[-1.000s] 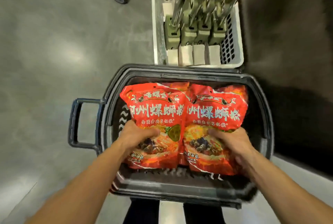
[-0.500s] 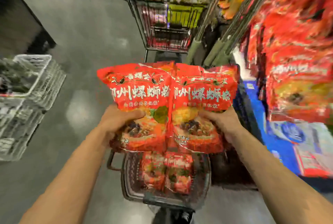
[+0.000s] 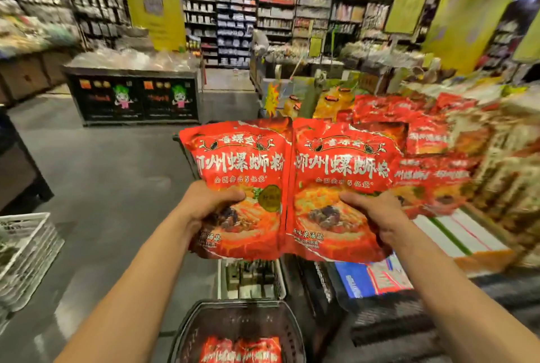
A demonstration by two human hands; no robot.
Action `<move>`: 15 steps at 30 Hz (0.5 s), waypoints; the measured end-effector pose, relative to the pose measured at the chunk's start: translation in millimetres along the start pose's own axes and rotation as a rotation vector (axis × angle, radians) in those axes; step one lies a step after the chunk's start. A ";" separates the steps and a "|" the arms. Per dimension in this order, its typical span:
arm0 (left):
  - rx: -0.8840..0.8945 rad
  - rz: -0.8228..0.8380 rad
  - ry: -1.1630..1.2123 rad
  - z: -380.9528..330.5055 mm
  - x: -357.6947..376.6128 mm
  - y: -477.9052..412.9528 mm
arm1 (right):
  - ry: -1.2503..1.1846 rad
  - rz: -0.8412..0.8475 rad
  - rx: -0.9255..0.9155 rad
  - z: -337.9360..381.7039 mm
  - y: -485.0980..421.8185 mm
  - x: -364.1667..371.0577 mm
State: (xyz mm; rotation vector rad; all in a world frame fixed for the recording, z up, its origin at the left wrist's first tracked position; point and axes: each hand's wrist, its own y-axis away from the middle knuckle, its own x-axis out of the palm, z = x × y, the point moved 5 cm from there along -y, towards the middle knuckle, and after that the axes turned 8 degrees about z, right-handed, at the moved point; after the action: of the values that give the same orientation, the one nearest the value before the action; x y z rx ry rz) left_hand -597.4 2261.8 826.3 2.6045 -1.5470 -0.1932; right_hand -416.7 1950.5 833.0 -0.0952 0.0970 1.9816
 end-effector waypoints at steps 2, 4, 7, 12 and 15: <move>0.020 0.050 -0.012 -7.7 30.0 3.3 | -0.014 -0.060 0.005 4.7 13.1 -34.6; 0.049 0.095 -0.038 -15.5 63.6 1.4 | -0.049 -0.098 -0.010 8.2 25.2 -71.0; 0.077 0.164 -0.087 -26.3 118.1 -6.1 | -0.057 -0.156 -0.035 7.4 36.7 -127.4; 0.104 0.220 -0.077 -37.3 225.6 -24.2 | -0.065 -0.208 -0.064 1.6 41.5 -232.2; 0.108 0.237 -0.028 -37.1 302.7 -28.4 | -0.050 -0.232 -0.073 -10.4 37.2 -301.5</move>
State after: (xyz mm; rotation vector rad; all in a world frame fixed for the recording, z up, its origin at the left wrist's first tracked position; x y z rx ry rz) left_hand -423.3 2010.3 841.8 2.4747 -1.9084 -0.1289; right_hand -329.8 1660.3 857.3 -0.0989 -0.0183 1.7547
